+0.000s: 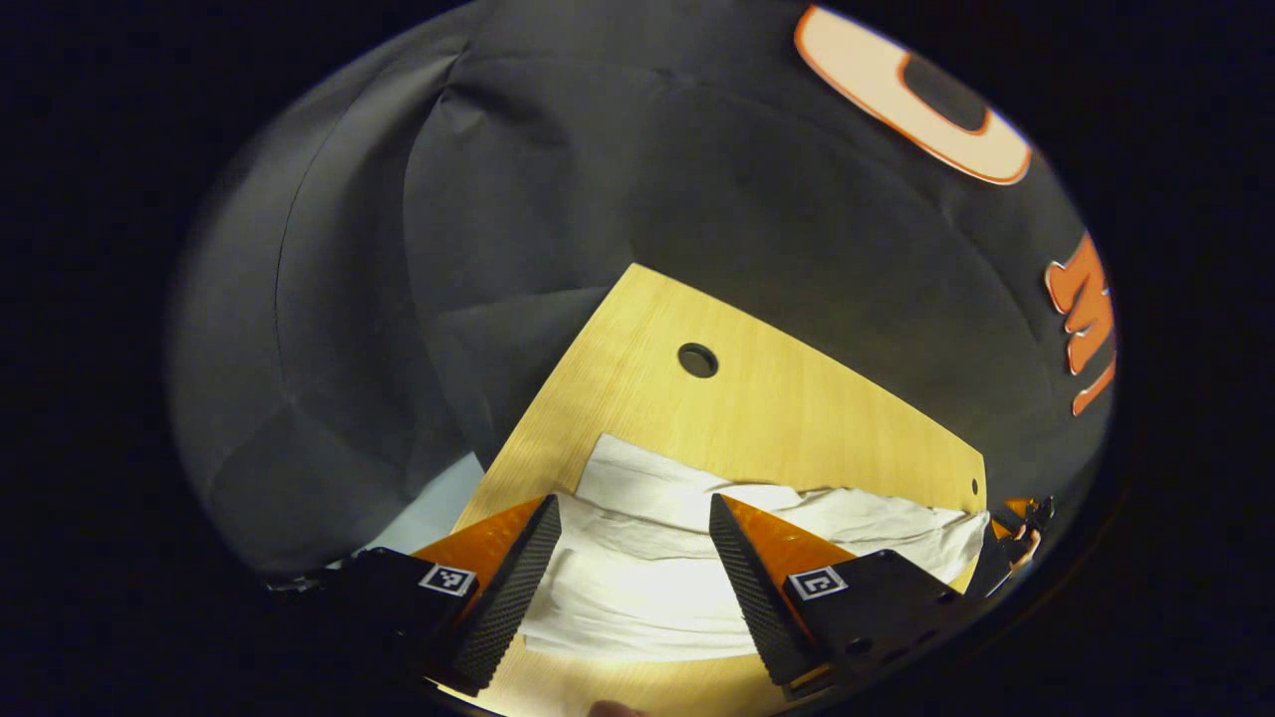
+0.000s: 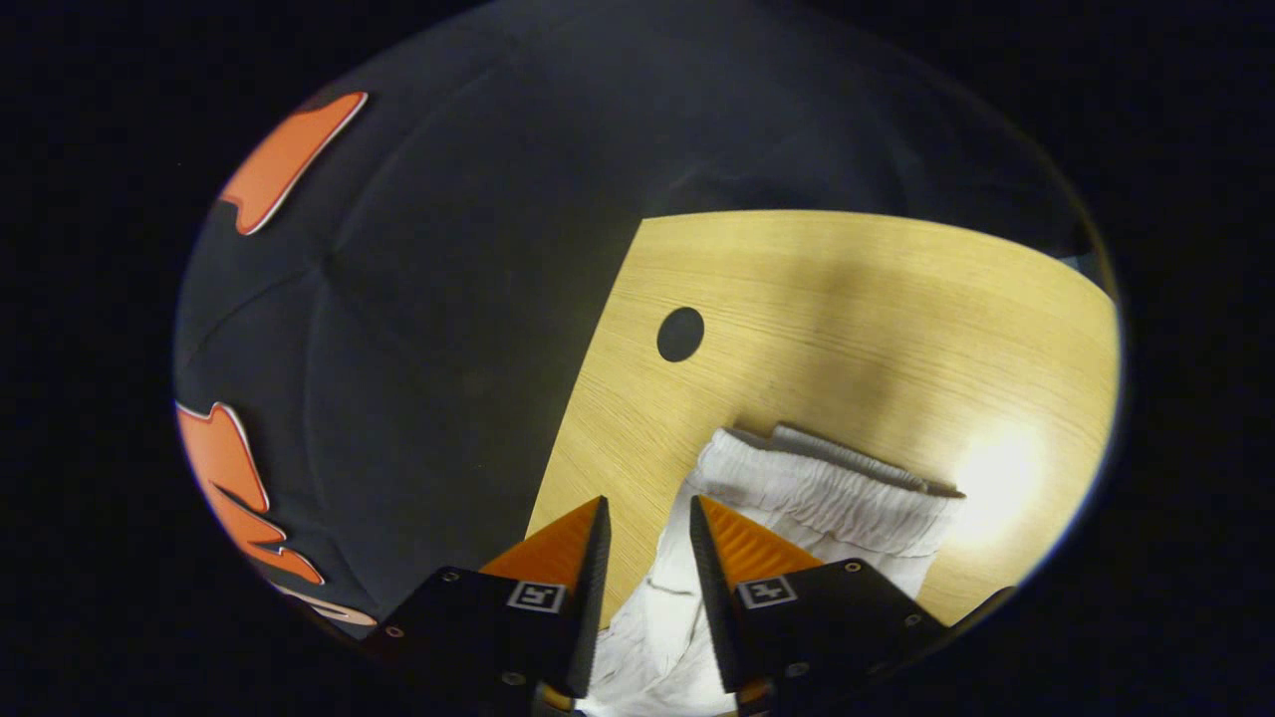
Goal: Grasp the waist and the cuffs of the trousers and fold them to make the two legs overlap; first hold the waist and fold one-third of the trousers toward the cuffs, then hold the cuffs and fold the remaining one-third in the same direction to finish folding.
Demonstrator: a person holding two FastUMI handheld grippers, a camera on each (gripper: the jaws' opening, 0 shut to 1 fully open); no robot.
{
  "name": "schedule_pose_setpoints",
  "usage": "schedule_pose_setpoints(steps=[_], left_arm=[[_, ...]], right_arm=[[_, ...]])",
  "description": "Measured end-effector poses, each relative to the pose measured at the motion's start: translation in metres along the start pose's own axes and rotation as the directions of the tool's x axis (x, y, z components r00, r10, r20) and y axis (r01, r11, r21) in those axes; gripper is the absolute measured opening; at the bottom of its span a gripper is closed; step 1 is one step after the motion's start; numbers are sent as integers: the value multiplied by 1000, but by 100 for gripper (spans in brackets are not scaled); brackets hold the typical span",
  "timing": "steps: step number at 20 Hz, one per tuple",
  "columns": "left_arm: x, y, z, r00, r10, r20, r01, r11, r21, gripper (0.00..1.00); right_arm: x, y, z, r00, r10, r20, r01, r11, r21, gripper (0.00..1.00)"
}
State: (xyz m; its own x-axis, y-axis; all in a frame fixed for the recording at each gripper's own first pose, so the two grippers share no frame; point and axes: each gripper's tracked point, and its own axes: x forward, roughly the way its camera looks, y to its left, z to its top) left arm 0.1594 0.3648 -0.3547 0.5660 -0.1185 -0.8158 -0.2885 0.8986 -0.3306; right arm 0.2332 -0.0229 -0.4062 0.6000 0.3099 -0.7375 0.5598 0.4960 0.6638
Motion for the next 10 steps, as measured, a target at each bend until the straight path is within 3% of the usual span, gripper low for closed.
schedule_pose_setpoints(steps=[1,5,7,10], left_arm=[[-8,-8,-1,1000,-8,-2,8,1000,29,100],[-33,-38,-25,997,-39,-72,45,996,80,100],[-47,-46,-39,993,-40,-116,50,995,85,96],[-60,-55,-57,988,-36,-149,53,992,116,100]], right_arm=[[-9,-2,3,1000,-12,5,12,999,-38,62],[-41,-43,-4,991,-133,-6,130,978,-164,86],[-50,-69,-10,979,-202,-18,194,959,-207,89],[-55,-107,-20,955,-296,-34,278,926,-256,92]])
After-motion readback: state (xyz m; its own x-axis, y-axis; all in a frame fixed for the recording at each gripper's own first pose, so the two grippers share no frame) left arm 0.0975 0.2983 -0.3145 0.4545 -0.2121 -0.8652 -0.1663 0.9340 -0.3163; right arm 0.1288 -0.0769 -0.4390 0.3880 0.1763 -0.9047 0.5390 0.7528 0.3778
